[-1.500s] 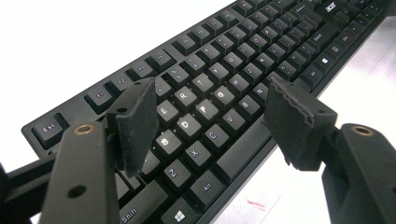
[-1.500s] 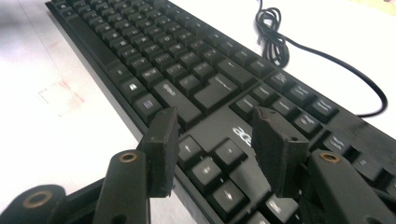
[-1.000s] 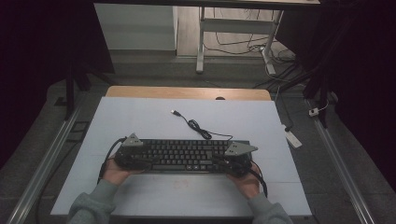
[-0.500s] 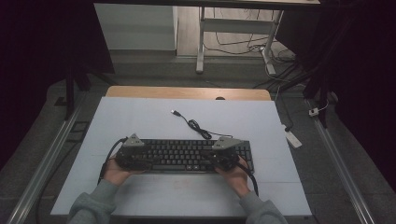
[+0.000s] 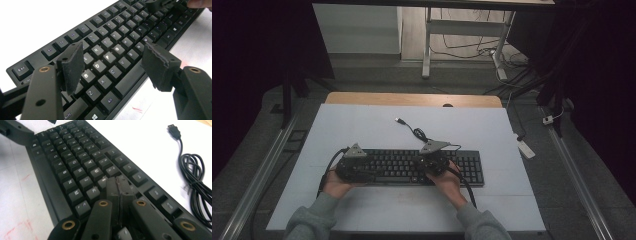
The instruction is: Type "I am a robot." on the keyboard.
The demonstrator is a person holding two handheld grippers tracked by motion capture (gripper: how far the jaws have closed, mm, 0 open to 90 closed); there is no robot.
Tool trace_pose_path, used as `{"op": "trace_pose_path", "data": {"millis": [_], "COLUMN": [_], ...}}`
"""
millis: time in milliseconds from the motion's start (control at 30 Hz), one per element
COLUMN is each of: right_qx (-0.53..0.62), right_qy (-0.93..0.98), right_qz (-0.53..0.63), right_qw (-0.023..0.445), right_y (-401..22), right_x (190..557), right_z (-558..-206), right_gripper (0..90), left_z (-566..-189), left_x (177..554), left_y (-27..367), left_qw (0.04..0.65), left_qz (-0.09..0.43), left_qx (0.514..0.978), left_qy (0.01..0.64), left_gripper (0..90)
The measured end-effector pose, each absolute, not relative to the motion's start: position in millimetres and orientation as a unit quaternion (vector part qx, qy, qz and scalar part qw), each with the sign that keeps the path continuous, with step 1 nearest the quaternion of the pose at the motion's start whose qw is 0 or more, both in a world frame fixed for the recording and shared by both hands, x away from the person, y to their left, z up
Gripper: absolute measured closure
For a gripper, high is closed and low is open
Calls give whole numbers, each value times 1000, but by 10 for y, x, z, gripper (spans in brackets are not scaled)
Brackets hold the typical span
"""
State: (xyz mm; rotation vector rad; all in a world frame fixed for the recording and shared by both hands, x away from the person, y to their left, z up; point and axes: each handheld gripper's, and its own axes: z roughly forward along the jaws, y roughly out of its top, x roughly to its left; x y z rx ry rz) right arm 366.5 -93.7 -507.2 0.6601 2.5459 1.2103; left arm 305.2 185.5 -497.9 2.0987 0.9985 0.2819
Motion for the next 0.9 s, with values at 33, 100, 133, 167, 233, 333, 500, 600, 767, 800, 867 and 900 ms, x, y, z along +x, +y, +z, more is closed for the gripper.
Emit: {"op": "trace_pose_path", "data": {"millis": [33,100,133,167,233,333,500,600,767,800,867,900], "right_qx": [227,227,226,227,227,230,229,232,233,235,235,235], "right_qy": [873,875,875,876,876,877,880,880,882,882,883,883], "right_qz": [414,409,409,409,408,404,397,395,390,389,386,386], "right_qw": [123,123,122,123,122,121,124,123,127,126,125,124], "right_y": [-916,-884,-871,-861,-847,-828,-807,-807,-804,-800,-794,-791], "right_x": [3673,3688,3695,3700,3713,3726,3738,3751,3759,3759,3758,3759], "right_z": [-5077,-5083,-5090,-5094,-5103,-5114,-5134,-5151,-5161,-5168,-5186,-5185], "right_gripper": [895,893,892,892,891,889,888,888,889,891,897,897], "left_z": [-4979,-4979,-4980,-4980,-4980,-4979,-4981,-4982,-4981,-4982,-4983,-4984], "left_x": [3052,3052,3052,3052,3051,3049,3050,3050,3050,3049,3050,3051], "left_y": [1855,1855,1855,1855,1856,1855,1855,1856,1859,1858,1858,1857], "left_qw": [390,389,389,389,389,389,388,388,388,388,387,387], "left_qz": [111,111,111,111,111,111,111,112,112,111,111,112], "left_qx": [826,826,826,826,827,827,827,827,827,827,827,827], "left_qy": [393,392,392,392,392,391,391,391,391,392,392,392], "left_gripper": [342,343,342,342,342,342,342,342,342,342,343,343]}}
